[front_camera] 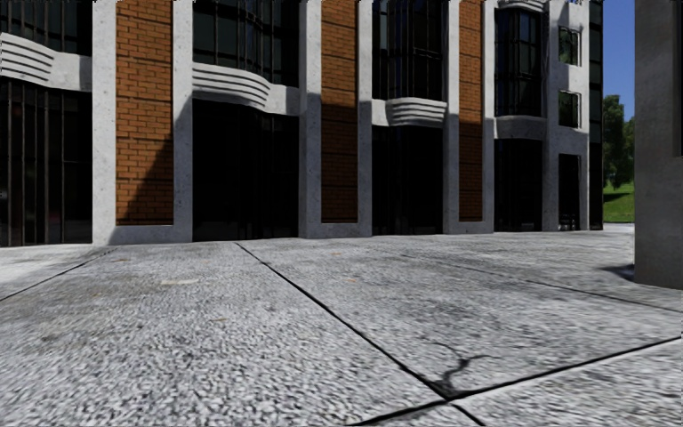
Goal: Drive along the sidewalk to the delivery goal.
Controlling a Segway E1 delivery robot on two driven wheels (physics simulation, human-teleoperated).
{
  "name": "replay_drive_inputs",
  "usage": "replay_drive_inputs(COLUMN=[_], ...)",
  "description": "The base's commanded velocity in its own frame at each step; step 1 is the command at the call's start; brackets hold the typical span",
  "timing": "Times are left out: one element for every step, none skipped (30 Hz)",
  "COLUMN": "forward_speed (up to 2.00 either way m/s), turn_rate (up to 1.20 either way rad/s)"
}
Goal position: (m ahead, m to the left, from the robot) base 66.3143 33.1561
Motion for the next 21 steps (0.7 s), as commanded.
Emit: replay_drive_inputs(forward_speed=[2.00,2.00,2.00,2.00,2.00,2.00,2.00,2.00,2.00,2.00,2.00,2.00,2.00,2.00,2.00,2.00,2.00,2.00,2.00,2.00,2.00], turn_rate=[-0.32,-0.32,-0.32,-0.32,-0.32,-0.32,-0.32,-0.32,-0.32,-0.34,-0.37,-0.41,-0.41,-0.44,-0.46,-0.46,-0.46,-0.46,-0.46,-0.46,-0.46])
